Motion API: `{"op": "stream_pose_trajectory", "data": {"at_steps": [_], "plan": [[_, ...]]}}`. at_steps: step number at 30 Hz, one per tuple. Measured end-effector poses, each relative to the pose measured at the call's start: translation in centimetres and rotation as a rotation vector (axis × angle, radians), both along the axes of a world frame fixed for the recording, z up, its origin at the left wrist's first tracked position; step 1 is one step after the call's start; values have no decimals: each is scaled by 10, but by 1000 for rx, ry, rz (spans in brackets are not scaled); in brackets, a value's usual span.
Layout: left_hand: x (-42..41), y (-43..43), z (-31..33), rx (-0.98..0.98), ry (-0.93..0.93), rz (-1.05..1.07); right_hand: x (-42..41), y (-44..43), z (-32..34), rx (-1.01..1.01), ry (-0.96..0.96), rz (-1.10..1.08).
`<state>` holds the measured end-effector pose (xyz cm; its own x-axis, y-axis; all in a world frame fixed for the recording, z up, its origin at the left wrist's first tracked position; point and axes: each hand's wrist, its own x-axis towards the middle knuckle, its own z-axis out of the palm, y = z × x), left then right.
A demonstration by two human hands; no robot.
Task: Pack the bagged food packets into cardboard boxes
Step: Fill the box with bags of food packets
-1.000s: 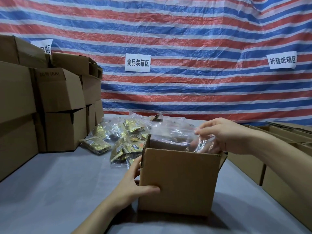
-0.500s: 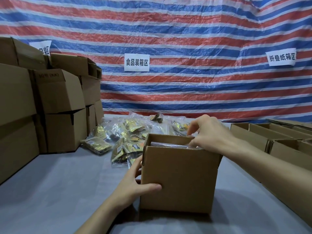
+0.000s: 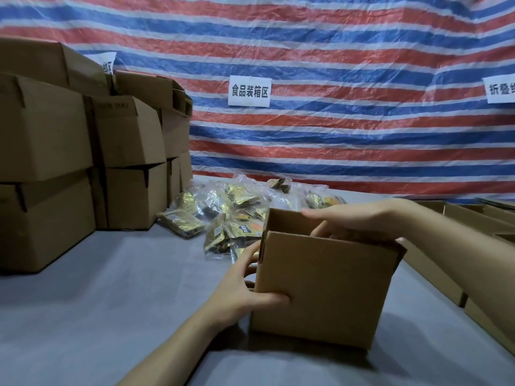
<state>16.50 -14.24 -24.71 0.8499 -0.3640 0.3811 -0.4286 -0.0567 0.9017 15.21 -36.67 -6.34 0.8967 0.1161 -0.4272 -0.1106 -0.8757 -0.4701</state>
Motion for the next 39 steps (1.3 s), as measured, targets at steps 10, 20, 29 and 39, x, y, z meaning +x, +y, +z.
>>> {"op": "stream_pose_trajectory", "data": {"at_steps": [10, 20, 29, 39], "plan": [[0, 0, 0, -2, -25, -8, -1, 18, -11, 42, 63, 71], [0, 0, -2, -19, 8, -18, -36, -36, -36, 451, -1366, 119], [2, -1, -6, -78, 139, -1, -61, -81, -128, 758, -891, -168], [4, -1, -6, -23, 154, 63, -69, -81, -179, 673, -596, -124]]}}
